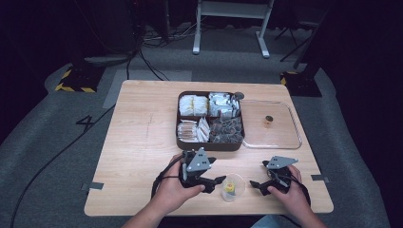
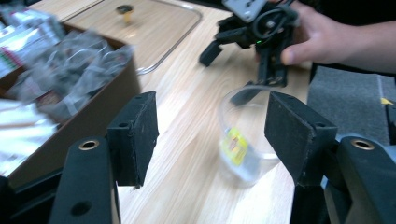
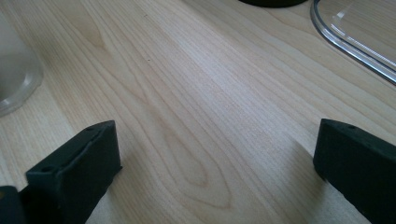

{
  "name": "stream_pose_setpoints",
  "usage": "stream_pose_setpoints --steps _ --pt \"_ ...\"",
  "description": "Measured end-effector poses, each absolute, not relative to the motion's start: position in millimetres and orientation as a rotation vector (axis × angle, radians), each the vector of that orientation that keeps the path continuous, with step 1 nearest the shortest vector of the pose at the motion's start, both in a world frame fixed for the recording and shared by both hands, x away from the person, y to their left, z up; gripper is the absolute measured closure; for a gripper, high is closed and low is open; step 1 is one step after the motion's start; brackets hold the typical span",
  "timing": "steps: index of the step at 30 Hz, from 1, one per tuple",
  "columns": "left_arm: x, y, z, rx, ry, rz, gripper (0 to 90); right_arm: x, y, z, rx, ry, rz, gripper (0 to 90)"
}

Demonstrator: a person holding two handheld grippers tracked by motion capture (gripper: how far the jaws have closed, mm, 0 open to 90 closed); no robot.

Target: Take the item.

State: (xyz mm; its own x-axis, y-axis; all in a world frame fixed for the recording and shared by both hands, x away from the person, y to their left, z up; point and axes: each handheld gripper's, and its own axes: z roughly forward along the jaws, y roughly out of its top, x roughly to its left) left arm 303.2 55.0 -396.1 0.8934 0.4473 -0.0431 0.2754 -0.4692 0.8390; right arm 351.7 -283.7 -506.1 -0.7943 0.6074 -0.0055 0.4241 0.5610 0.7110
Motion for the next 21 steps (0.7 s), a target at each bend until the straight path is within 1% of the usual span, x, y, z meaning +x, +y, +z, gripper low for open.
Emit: stream_pose_setpoints --steps 7,11,15,21 --pt "301 80 -392 2.077 0.583 0.263 34.2 351 -284 -506 0.868 2.543 1.060 0.7" --pt "297 93 -391 2.054 0.569 0.243 33.4 350 -284 -506 0.867 2.543 1.061 0.7" --pt "294 107 -392 2.059 0.576 0.274 33.3 350 -284 -506 0.868 2.543 1.061 0.6" --pt "288 130 -396 2.059 0.606 0.285 33.3 350 -284 -506 0.868 2.543 1.061 0.6"
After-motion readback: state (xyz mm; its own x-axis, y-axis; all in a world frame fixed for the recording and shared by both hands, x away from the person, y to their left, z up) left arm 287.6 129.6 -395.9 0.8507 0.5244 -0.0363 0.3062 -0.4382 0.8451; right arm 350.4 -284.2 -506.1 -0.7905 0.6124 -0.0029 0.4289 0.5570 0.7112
